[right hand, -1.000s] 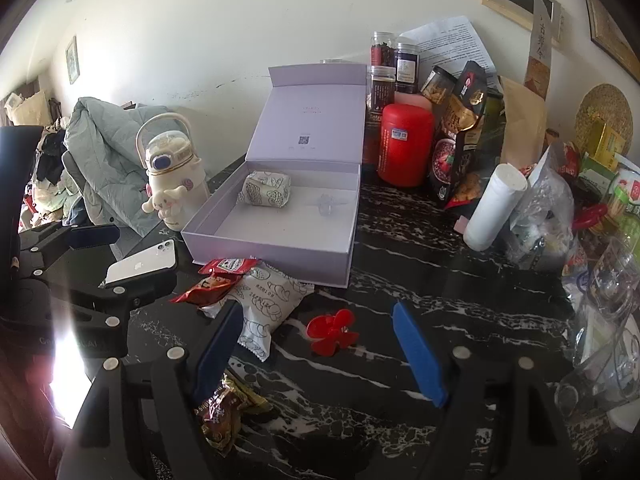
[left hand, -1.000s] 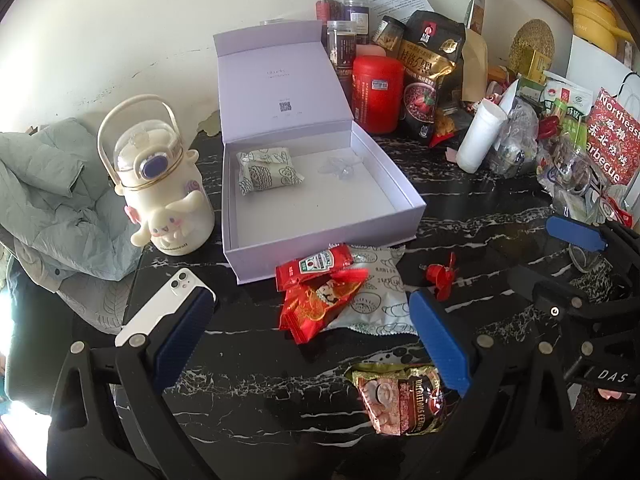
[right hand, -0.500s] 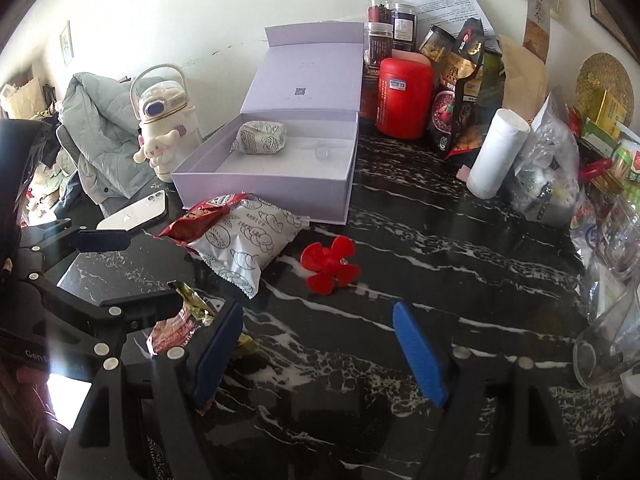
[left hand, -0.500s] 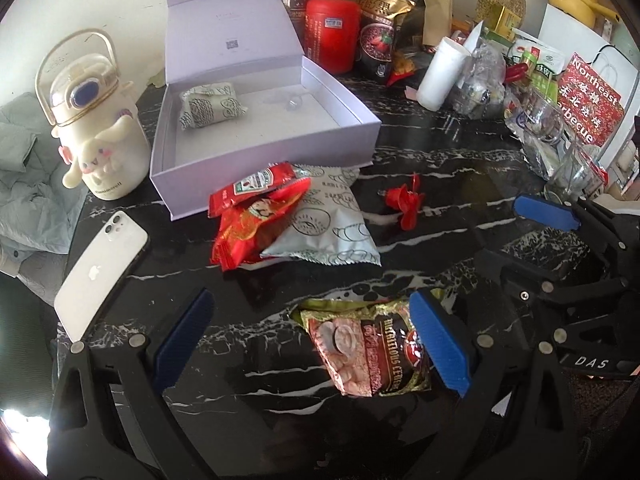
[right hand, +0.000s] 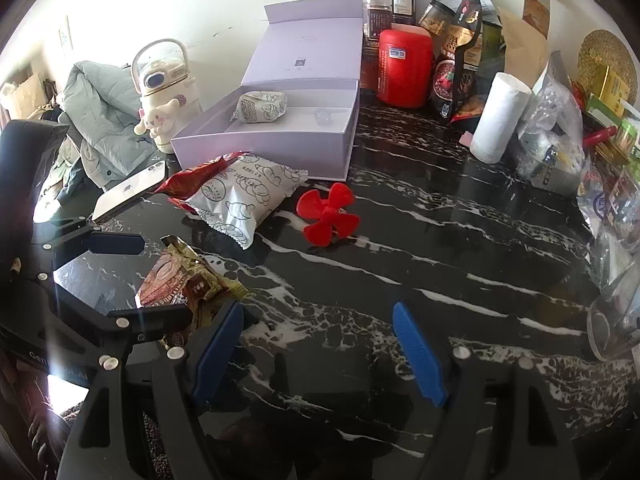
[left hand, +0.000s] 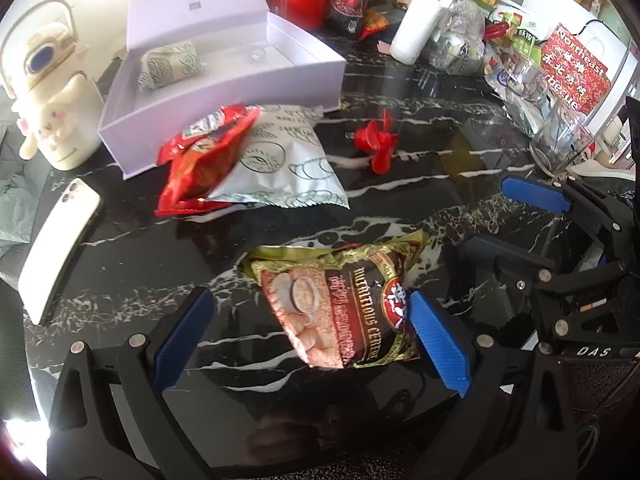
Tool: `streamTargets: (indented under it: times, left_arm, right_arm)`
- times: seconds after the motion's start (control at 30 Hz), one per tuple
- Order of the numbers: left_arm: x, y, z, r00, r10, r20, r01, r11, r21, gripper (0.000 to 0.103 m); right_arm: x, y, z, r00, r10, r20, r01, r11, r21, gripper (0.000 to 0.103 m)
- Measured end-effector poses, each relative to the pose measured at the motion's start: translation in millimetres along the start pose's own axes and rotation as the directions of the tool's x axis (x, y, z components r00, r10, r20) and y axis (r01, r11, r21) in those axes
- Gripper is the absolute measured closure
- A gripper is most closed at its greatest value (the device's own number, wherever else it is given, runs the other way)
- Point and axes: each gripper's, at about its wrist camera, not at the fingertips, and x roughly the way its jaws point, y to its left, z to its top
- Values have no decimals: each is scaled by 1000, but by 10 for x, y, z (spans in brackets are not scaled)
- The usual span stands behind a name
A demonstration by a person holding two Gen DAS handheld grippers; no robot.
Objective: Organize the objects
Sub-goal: 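Grasp the brown cereal bag with left tool while right tool grasps the red flower toy, then lift the cereal bag with left tool while right tool lifts the red flower toy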
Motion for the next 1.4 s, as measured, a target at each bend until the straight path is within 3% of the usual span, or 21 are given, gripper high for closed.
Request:
streamTargets:
  times: [0.27, 0.53, 0.73, 0.83, 1.17, 1.3, 1.4]
  left_arm:
    - [212, 6, 27, 998, -32, -49, 31, 999, -14, 5]
    - [302, 124, 56, 997, 58, -49, -58, 998, -5, 5]
    - [311, 275, 87, 997, 69, -33, -71, 997, -39, 5]
    - [323, 296, 107, 997, 72, -28, -73, 996, -44, 5]
    - [307, 333, 142, 995, 97, -24, -98, 994, -44, 5]
    - [326, 336, 144, 993, 118, -24, -119, 992, -39, 4]
    - [337, 343, 152, 992, 121, -24, -122, 992, -43, 4]
  right_arm:
    - [139, -81, 39, 1000, 7, 4, -7, 1000, 18, 24]
    - [387, -35, 218, 999, 27, 33, -26, 999, -25, 24]
    - [533, 19, 439, 995, 53, 83, -48, 997, -61, 24]
    - [635, 44, 539, 997, 32, 74, -27, 997, -66, 24]
    - [883, 42, 571, 997, 65, 27, -63, 996, -65, 25]
    - [878, 28, 546, 998, 58, 36, -56, 997, -53, 30]
    - [881, -17, 534, 997, 72, 34, -71, 997, -31, 46]
